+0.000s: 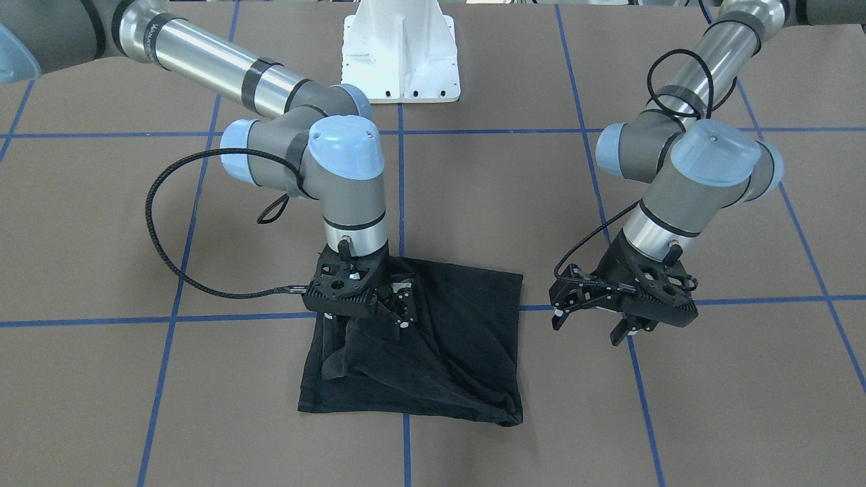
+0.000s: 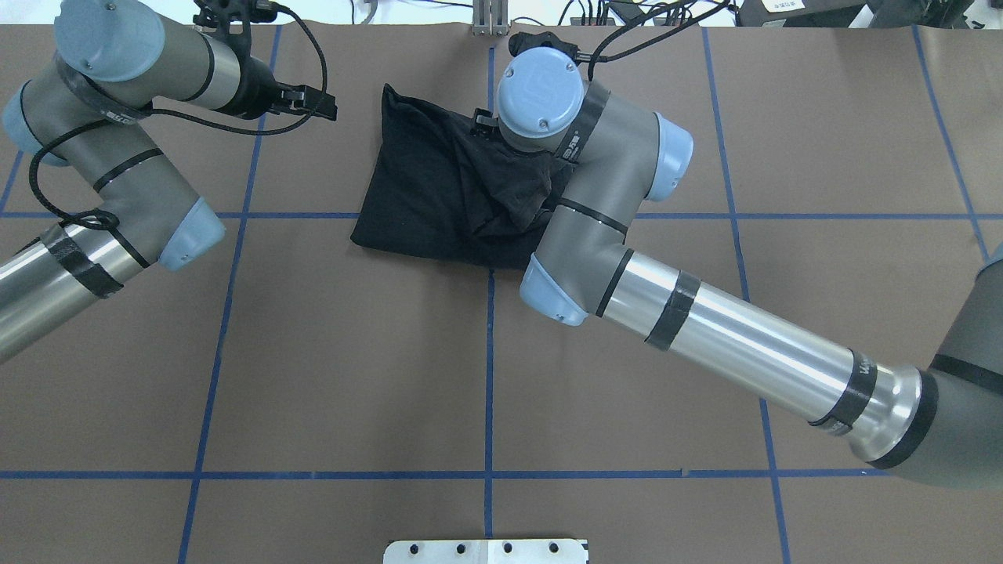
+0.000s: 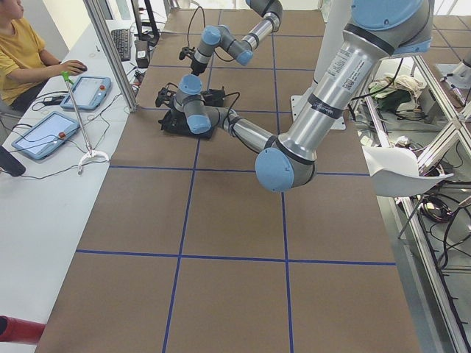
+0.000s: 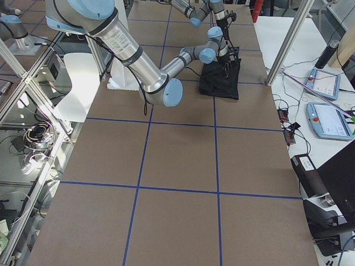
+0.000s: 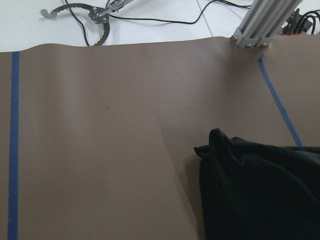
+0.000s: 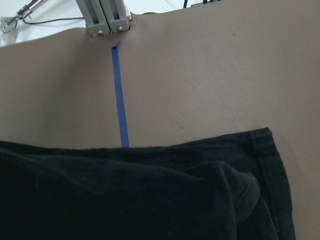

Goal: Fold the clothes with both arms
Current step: 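Press and smooth the folded shirt's top with the right gripper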

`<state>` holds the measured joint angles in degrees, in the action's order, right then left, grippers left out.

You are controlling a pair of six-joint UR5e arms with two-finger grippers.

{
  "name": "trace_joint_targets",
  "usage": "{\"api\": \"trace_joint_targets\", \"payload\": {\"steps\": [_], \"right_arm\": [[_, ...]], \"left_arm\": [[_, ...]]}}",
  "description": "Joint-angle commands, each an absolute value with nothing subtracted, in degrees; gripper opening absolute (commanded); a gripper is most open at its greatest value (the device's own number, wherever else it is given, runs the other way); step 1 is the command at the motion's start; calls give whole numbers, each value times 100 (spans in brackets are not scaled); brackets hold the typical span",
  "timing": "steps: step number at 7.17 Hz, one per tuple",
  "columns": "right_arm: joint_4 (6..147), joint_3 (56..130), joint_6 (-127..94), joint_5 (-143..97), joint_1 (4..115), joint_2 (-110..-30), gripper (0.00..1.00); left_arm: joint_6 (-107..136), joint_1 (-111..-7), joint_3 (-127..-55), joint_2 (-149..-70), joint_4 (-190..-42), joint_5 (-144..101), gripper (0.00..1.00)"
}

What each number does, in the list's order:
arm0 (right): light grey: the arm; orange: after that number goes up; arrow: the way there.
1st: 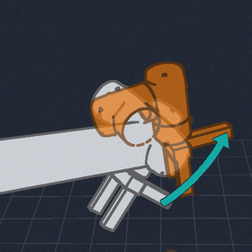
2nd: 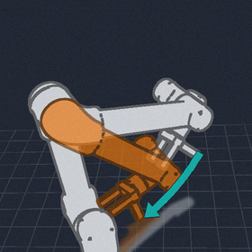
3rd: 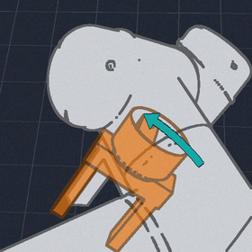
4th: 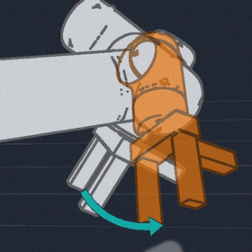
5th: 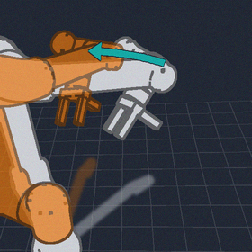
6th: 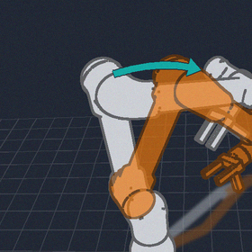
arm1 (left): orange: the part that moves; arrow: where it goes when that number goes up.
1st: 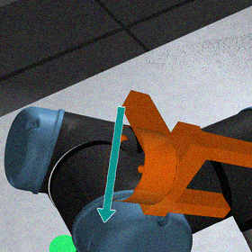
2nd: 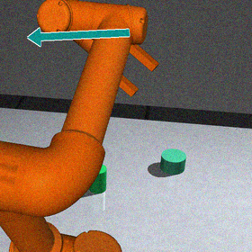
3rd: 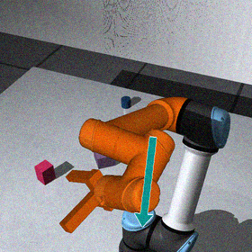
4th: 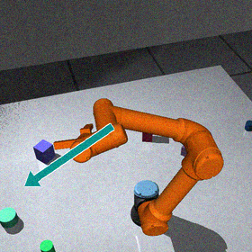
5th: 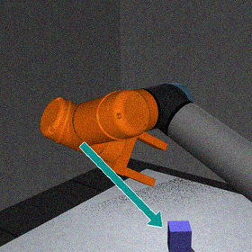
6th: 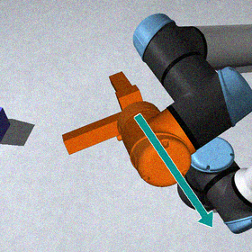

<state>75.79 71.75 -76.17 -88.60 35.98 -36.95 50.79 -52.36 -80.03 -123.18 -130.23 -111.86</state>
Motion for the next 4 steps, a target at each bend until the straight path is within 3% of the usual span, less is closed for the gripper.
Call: {"api": "trace_joint_targets", "payload": {"steps": [1, 4], "right_arm": [[8197, 7198, -7140, -8456, 3288, -3613, 89], [8271, 7225, -6347, -7893, 2831, -3708, 79]], "left_arm": [[5132, -5238, -8033, -12305, -13025, -11180, 100], [5142, -5238, -8033, -12252, -13060, -11180, 100]]}}
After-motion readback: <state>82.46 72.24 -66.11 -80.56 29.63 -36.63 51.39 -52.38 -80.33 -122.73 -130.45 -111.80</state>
